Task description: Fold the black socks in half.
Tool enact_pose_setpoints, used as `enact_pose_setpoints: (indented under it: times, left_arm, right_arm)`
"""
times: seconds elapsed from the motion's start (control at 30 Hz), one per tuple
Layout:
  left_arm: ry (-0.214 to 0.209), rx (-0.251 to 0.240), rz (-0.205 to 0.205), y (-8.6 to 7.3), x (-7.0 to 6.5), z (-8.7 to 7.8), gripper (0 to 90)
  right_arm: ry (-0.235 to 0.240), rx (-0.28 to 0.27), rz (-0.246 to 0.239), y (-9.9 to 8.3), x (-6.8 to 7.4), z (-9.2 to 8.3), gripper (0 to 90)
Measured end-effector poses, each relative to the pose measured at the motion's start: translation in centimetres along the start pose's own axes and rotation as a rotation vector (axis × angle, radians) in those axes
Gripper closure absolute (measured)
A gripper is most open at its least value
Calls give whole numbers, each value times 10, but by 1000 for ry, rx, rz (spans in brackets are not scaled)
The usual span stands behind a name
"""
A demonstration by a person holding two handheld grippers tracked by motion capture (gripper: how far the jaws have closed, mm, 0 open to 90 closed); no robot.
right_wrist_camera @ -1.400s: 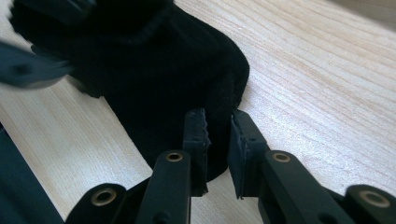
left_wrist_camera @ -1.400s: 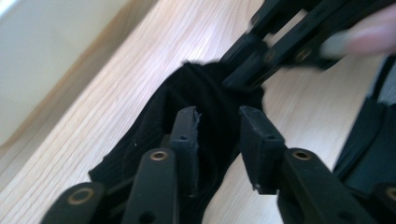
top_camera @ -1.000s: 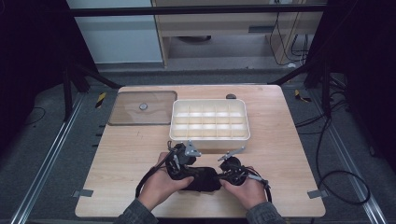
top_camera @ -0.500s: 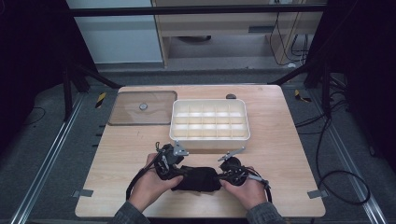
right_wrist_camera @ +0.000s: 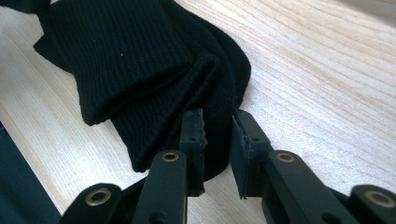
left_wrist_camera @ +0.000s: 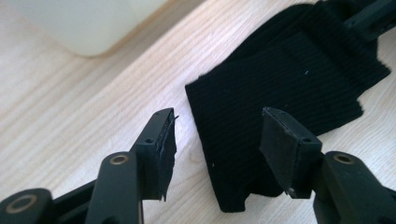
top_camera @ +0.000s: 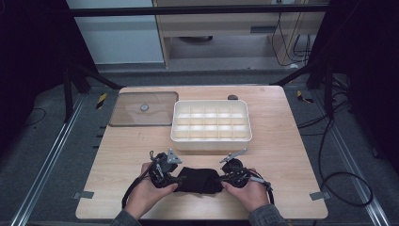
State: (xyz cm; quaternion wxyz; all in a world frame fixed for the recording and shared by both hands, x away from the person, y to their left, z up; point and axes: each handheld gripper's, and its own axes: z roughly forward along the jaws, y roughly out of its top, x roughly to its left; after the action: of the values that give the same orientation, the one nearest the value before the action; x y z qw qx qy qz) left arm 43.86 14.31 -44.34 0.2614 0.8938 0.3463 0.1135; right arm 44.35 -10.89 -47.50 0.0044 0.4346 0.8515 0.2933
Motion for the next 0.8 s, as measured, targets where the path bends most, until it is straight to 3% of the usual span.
enact_pose_setpoints:
  times: [0.27,0.47,0.8]
  left_arm:
    - [-30,32,-34,-15,1,12,427]
    - [-71,63,-36,-21,-3,20,434]
    - [-110,68,-43,-24,-2,21,576]
  right_arm:
    - [0,3,1,0,0,1,756]
    - [-1,3,3,0,0,1,754]
    - [-2,0,-1,0,0,0,752]
